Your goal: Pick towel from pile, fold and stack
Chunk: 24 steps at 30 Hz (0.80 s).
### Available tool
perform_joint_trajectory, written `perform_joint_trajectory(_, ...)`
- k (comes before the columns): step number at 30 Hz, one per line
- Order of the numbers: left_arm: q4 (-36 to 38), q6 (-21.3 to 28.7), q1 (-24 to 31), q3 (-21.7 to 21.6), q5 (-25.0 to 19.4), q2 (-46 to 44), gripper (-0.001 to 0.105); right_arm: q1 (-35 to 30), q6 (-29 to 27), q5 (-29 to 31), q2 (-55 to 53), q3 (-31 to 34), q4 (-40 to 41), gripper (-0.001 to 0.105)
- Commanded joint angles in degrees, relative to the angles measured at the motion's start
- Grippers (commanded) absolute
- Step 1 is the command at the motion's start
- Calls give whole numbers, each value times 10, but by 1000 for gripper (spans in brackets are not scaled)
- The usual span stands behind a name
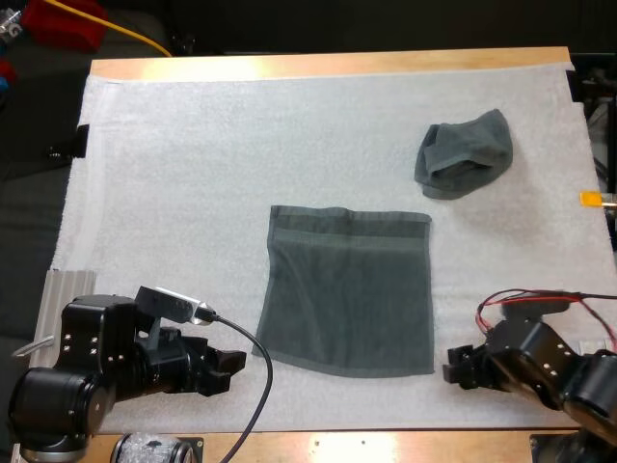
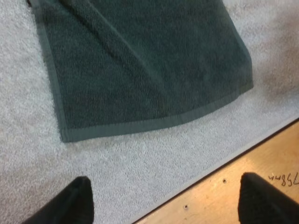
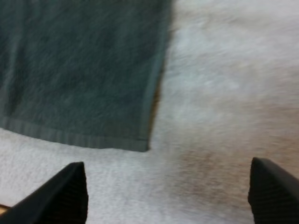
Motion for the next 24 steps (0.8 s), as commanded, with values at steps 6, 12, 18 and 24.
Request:
perform_joint_trajectory(6,1,-2,-3,-1,4,-2,63,-28,25,-85,-3,76,-101,69)
perform_joint_trajectory(12,1,-11,-3,-1,4,-2,63,-103,25,-194,-3,136,-195,69)
perform_joint_trajectory(18,1,-11,-3,-1,4,-2,63,-156,33,-283,-1,190,-291,69)
perform_joint_trajectory(24,1,-15,-3,-1,4,-2,63,-182,41,-301,-1,229,-341,69)
